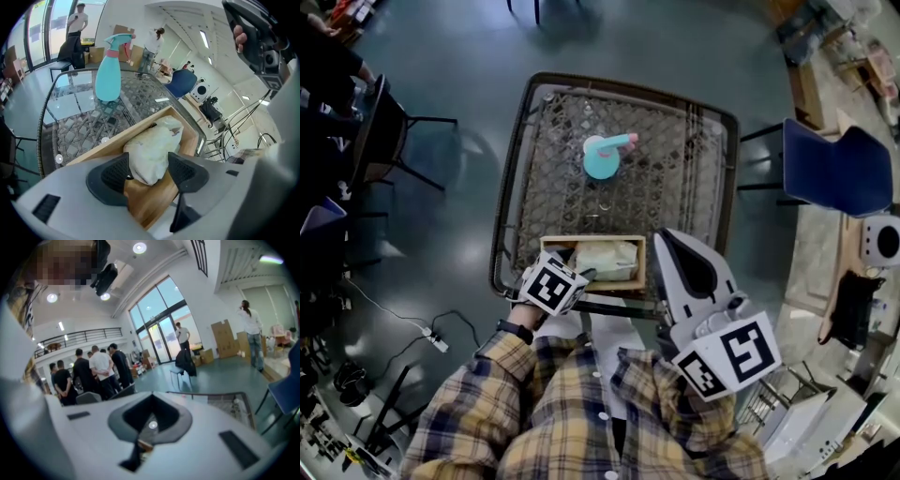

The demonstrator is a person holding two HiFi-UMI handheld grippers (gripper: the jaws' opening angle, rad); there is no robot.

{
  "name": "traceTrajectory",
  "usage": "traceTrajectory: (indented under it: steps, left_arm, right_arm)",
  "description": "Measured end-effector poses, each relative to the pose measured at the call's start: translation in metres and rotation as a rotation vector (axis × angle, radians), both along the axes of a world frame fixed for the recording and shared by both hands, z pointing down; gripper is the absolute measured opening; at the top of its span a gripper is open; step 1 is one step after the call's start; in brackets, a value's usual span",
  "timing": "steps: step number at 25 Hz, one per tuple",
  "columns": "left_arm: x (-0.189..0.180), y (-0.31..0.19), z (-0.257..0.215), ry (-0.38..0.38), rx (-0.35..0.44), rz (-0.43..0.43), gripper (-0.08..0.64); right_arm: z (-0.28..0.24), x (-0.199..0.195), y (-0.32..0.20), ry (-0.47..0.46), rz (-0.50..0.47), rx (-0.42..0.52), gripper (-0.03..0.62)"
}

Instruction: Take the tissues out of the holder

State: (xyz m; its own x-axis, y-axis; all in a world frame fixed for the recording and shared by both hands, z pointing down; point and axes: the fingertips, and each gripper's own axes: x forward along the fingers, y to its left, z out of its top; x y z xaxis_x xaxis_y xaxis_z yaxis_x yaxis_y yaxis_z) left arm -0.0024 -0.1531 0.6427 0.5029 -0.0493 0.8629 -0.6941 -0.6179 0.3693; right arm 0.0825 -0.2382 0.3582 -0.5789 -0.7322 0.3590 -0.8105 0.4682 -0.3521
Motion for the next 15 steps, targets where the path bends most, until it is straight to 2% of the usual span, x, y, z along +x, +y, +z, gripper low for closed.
traceTrajectory:
  steps: [2,6,15]
  left_arm:
    - [-0.001,-0.005,0.006,-0.031,0.01,0.024,0.256]
    - [-0.001,-0.004,0.015,-0.074,-0.035,0.05,0.256]
    - [0.012,-0.003,0.027,-0.1,-0.092,0.049,0.256]
  right_arm:
    - [0.003,0.001,0.0,-0.004,0.003,-0.009,0.009]
    - [0.007,0.003,0.002,-0.012,0.012,-0.019,0.009]
    - [0.009,0.008,0.004,-0.03,0.034,-0.022,0.009]
